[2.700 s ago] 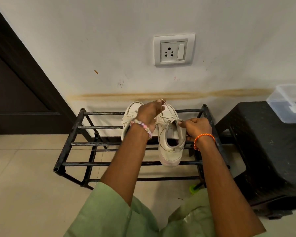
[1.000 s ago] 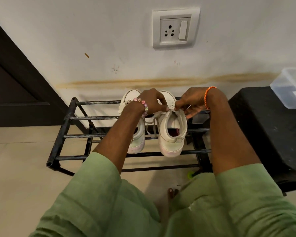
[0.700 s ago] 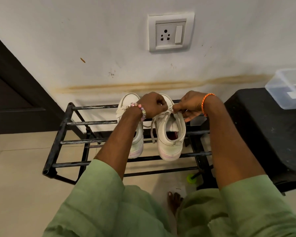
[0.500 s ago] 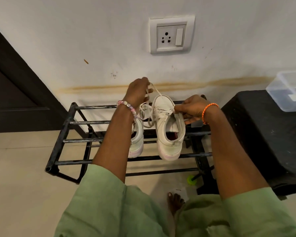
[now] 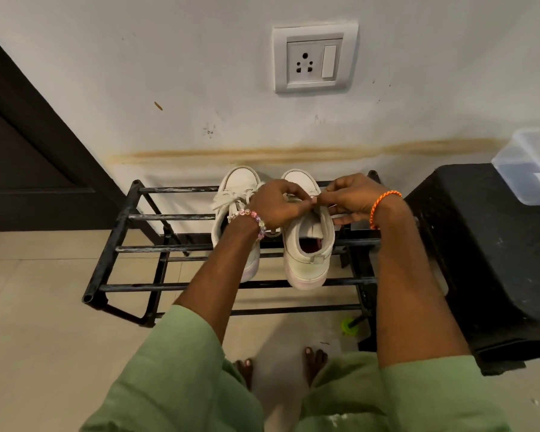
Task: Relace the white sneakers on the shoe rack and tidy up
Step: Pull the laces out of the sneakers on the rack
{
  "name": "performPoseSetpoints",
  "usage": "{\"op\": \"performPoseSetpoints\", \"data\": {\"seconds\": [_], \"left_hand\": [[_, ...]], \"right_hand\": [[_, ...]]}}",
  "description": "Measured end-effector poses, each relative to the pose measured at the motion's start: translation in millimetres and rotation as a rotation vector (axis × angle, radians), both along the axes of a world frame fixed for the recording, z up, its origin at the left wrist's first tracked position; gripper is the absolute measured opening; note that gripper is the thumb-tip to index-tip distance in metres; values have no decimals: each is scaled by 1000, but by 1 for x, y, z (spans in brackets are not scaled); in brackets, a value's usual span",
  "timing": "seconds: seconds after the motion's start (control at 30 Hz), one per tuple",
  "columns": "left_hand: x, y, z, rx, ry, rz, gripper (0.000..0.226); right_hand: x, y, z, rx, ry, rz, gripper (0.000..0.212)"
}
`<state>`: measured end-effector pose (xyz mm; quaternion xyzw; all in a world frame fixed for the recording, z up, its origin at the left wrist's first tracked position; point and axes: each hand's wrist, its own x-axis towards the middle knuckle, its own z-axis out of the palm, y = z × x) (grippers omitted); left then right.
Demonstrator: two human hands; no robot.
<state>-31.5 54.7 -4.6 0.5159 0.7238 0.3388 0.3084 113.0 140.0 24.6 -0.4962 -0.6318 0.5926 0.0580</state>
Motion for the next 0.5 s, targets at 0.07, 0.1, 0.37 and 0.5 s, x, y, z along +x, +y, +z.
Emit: {"op": "performPoseSetpoints", "data": {"seconds": [0.07,0.1,0.37,0.5], "left_hand": [[-6,2,0,43,-15,-11,8],[-9,4,2,31,-17,-24,9],[-9,11,2,-55,27,3,17],[-7,10,3,-123,5,-69,23]], "right_hand": [[2,2,-2,-51,31,11,11],[3,3,-2,-71,42,13,11],[1,2,1,-8,30,-38,10],[6,2,7,25,48,-49,12]]}}
